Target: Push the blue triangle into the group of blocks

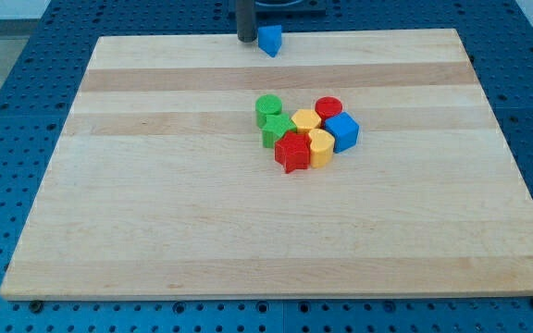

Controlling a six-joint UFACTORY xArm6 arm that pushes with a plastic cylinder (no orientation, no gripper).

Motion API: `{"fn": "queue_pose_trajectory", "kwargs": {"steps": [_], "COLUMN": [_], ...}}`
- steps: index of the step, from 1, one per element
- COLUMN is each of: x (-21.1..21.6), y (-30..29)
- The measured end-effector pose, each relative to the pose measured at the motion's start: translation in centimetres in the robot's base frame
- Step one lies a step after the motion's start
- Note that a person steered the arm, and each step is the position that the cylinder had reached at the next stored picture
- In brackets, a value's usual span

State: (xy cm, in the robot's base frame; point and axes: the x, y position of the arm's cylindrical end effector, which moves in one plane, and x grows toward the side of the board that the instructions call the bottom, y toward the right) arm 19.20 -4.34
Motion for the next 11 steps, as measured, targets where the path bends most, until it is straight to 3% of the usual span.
{"fn": "queue_pose_trajectory", "kwargs": {"steps": [3,6,9,11], "x": [0.1,0.7,2.7,3.3], "y": [7.3,1.7,6.7,1.1]}}
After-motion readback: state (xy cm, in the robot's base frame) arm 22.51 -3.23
